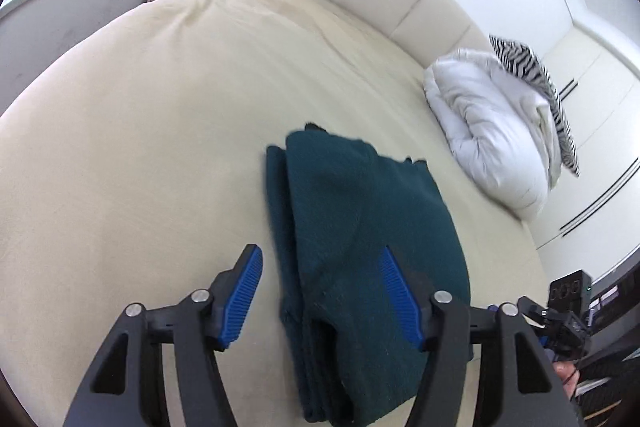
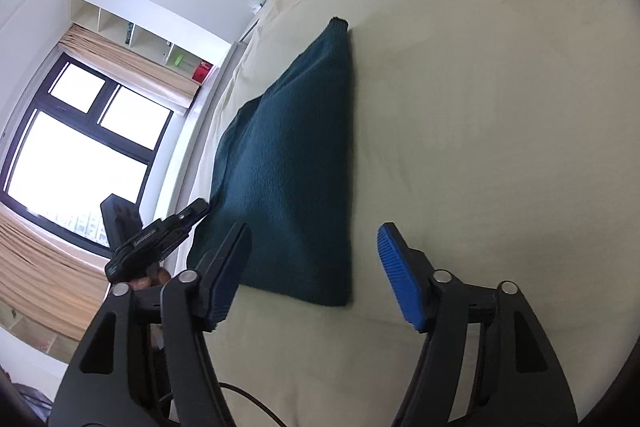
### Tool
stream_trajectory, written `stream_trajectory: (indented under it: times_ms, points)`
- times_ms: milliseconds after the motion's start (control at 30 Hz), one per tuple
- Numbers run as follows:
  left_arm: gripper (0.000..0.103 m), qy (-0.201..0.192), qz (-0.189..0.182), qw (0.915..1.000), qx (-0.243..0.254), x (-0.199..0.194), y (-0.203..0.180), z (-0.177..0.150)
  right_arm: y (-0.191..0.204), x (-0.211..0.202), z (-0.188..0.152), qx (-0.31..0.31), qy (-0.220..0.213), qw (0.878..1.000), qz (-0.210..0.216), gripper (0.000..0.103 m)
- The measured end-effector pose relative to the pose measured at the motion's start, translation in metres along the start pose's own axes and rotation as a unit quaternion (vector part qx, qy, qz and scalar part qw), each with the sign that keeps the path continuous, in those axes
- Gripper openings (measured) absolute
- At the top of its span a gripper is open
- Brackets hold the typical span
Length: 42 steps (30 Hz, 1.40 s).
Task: Fold small clothes
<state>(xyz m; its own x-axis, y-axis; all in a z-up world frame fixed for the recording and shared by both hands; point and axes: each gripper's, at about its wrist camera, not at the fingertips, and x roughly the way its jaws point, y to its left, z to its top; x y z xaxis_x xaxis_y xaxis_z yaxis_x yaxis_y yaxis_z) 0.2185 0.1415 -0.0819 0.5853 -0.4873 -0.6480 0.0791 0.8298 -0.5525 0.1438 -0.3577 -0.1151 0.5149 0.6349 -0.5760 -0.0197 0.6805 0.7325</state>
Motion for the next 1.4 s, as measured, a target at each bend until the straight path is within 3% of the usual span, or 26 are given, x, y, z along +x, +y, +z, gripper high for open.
stream_trajectory:
  times_ms: [200, 367, 433, 533, 567, 633, 767, 1000, 1400]
  points:
    - [0.064, 0.067, -0.039, 0.9958, -0.048, 0.042, 0.017, 0.007, -0.003, 0.046, 0.027, 0.029, 0.039, 0.998, 0.031, 0.075]
    - [0.061, 0.099, -0.047, 0.9923, -0.059, 0.064, 0.013, 0.004, -0.016, 0.080, 0.037, 0.077, 0.061, 0.993, 0.062, 0.074]
    - [0.048, 0.105, -0.056, 0.9896, -0.081, 0.069, 0.020, 0.008, -0.015, 0.086, 0.040, 0.074, 0.062, 0.993, 0.075, 0.073]
    - [0.040, 0.113, -0.072, 0.9849, -0.109, 0.078, 0.031, 0.009, -0.009, 0.095, 0.043, 0.055, 0.074, 0.993, 0.073, 0.072]
    - [0.039, 0.115, -0.073, 0.9845, -0.110, 0.079, 0.031, 0.009, -0.007, 0.099, 0.043, 0.050, 0.078, 0.993, 0.070, 0.071]
    - [0.036, 0.118, -0.069, 0.9849, -0.106, 0.079, 0.029, 0.008, -0.006, 0.107, 0.045, 0.049, 0.085, 0.994, 0.055, 0.059]
    - [0.031, 0.119, -0.063, 0.9850, -0.108, 0.079, 0.028, 0.008, -0.003, 0.112, 0.045, 0.044, 0.082, 0.995, 0.032, 0.050]
    - [0.024, 0.115, -0.059, 0.9860, -0.106, 0.061, 0.014, 0.005, 0.025, 0.101, 0.038, 0.004, 0.049, 0.999, -0.008, 0.040]
    - [0.024, 0.114, -0.074, 0.9903, -0.029, -0.015, -0.062, -0.054, 0.049, -0.004, -0.023, -0.013, 0.015, 1.000, 0.020, 0.038]
